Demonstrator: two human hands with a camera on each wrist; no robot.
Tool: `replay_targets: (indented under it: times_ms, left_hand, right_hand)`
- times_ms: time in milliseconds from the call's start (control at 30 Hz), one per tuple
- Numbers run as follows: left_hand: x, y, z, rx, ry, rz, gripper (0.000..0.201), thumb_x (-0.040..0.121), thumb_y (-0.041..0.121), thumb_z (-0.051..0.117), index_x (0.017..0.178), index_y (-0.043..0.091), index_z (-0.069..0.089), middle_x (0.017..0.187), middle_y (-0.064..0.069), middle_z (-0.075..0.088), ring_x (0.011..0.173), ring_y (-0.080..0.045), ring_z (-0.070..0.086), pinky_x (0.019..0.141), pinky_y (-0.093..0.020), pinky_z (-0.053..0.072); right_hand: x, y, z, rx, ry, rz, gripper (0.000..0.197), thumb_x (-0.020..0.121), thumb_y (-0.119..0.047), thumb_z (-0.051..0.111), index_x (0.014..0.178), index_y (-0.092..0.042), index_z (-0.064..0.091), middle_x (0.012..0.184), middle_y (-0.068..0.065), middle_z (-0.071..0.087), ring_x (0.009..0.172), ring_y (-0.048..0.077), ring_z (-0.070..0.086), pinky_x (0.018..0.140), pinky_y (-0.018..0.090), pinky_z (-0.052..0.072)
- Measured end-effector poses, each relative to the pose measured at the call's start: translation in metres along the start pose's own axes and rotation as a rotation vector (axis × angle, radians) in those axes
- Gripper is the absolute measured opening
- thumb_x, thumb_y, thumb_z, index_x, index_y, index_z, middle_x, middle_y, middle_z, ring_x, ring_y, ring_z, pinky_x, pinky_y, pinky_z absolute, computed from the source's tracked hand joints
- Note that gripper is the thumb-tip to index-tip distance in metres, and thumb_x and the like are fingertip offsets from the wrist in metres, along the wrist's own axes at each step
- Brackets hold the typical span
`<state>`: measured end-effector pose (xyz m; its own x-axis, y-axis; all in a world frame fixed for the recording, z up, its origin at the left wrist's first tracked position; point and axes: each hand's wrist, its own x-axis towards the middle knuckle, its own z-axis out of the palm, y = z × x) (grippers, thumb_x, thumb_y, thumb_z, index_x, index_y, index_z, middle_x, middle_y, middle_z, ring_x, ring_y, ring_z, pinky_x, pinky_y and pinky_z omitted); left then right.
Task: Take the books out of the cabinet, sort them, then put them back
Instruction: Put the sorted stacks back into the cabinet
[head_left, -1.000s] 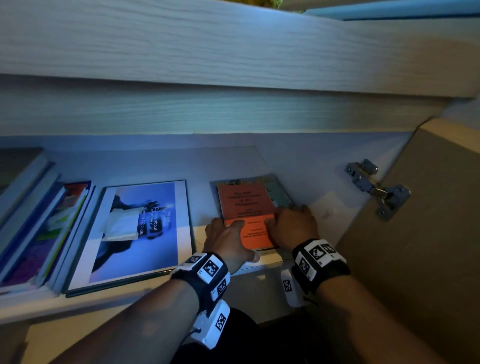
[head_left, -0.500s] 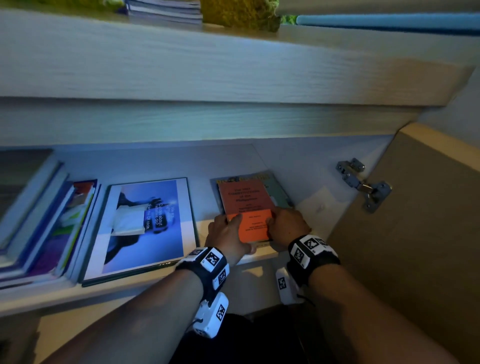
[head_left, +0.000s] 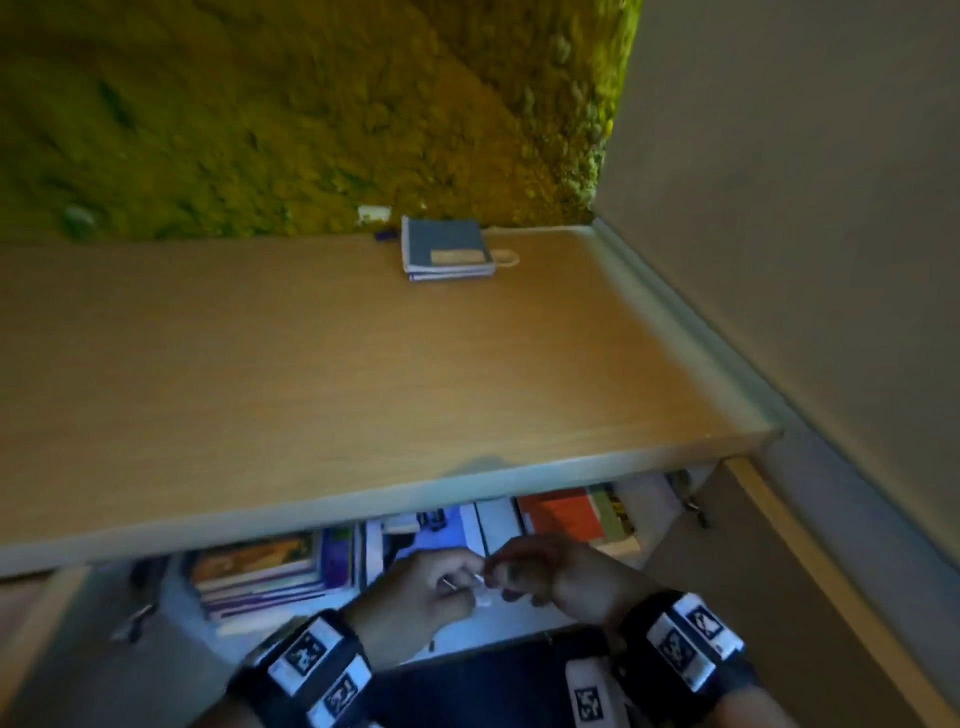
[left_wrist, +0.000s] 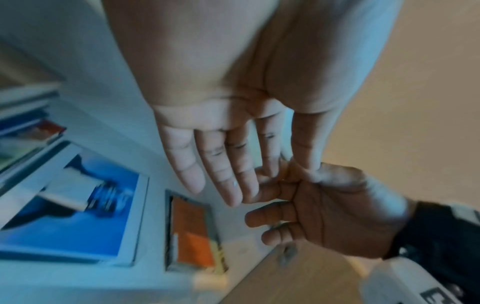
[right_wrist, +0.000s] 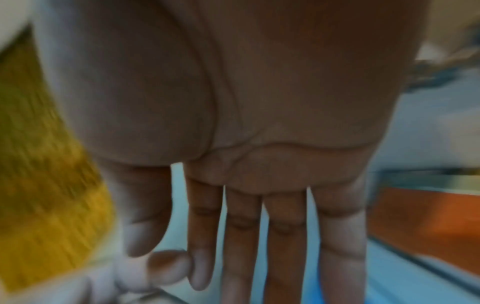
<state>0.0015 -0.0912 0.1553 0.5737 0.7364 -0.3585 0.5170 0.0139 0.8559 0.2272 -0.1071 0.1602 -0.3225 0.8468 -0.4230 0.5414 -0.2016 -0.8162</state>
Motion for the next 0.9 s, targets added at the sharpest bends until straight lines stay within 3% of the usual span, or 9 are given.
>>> replay_targets:
  times_ms: [100,167,333,433,533,633,700,767,900]
  left_hand:
    - [-0.04,0.069,-0.06,-0.128,0.075,0.032,0.015,0.082,0.043,0.073,0.095,0.036,0.073,0.094,0.003,0.076,0.092,-0.01,0.071,0.086,-0.032,0.053]
    - [-0.04,0.102,-0.099,-0.258,0.141,0.019,0.022,0.088,0.033,0.072,0.109,0.025,0.072,0.108,-0.006,0.075,0.096,-0.02,0.073,0.088,-0.036,0.054]
    - [0.012,0.158,-0.181,-0.444,0.341,-0.068,0.02,0.1,0.015,0.057,0.12,0.013,0.061,0.1,-0.008,0.07,0.067,-0.011,0.072,0.062,-0.023,0.052]
    - [0.069,0.174,-0.224,-0.478,0.429,-0.137,0.018,0.104,0.015,0.049,0.118,0.016,0.06,0.106,-0.008,0.067,0.081,-0.019,0.068,0.073,-0.028,0.046]
    - [0.127,0.182,-0.255,-0.485,0.495,-0.21,0.014,0.104,0.019,0.049,0.111,0.017,0.061,0.116,-0.011,0.062,0.092,-0.026,0.064,0.078,-0.033,0.042]
    - [0.181,0.182,-0.279,-0.41,0.568,-0.264,0.034,0.101,0.026,0.055,0.131,0.009,0.057,0.126,-0.015,0.06,0.117,-0.037,0.06,0.091,-0.039,0.044]
    - [0.216,0.17,-0.295,-0.278,0.63,-0.292,0.049,0.094,0.036,0.065,0.13,0.004,0.059,0.13,-0.022,0.062,0.121,-0.044,0.059,0.1,-0.049,0.049]
    - [0.25,0.152,-0.309,-0.247,0.669,-0.344,0.08,0.076,0.053,0.072,0.139,0.007,0.053,0.139,-0.02,0.058,0.127,-0.042,0.055,0.108,-0.057,0.043]
    - [0.294,0.137,-0.324,-0.186,0.691,-0.401,0.09,0.084,0.062,0.066,0.153,0.013,0.035,0.155,-0.011,0.041,0.137,-0.033,0.047,0.113,-0.047,0.039]
  right_hand:
    - [-0.027,-0.093,-0.028,0.173,-0.013,-0.103,0.022,0.101,-0.036,0.061,0.121,-0.031,0.071,0.118,0.001,0.076,0.107,0.017,0.073,0.084,0.029,0.052]
    - [-0.025,-0.139,-0.056,0.27,0.06,-0.147,0.025,0.102,-0.033,0.059,0.124,-0.025,0.067,0.12,0.008,0.074,0.109,0.026,0.072,0.087,0.034,0.053]
    - [0.034,-0.198,-0.132,0.458,0.254,-0.135,0.015,0.101,-0.021,0.06,0.115,-0.017,0.064,0.104,0.005,0.07,0.082,0.019,0.066,0.074,0.032,0.047]
    - [0.082,-0.208,-0.182,0.485,0.275,-0.115,0.008,0.093,-0.019,0.067,0.098,-0.018,0.061,0.096,0.009,0.058,0.071,0.016,0.056,0.065,0.027,0.04]
    - [0.134,-0.206,-0.226,0.427,0.339,-0.063,0.004,0.091,-0.02,0.066,0.09,-0.02,0.063,0.098,0.013,0.057,0.077,0.021,0.058,0.074,0.035,0.049]
    - [0.192,-0.19,-0.266,0.178,0.4,-0.041,0.026,0.1,-0.029,0.059,0.118,-0.014,0.069,0.115,0.008,0.068,0.103,0.027,0.065,0.101,0.048,0.052]
    - [0.229,-0.183,-0.284,0.089,0.4,-0.013,0.041,0.098,-0.038,0.057,0.133,-0.017,0.065,0.131,0.008,0.068,0.117,0.028,0.065,0.102,0.042,0.052]
    - [0.262,-0.173,-0.292,0.057,0.414,0.019,0.044,0.097,-0.041,0.056,0.136,-0.021,0.062,0.138,0.005,0.064,0.123,0.027,0.062,0.1,0.038,0.05]
    - [0.307,-0.158,-0.294,0.114,0.437,0.04,0.046,0.094,-0.042,0.059,0.131,-0.015,0.059,0.131,0.01,0.066,0.115,0.03,0.064,0.095,0.039,0.052]
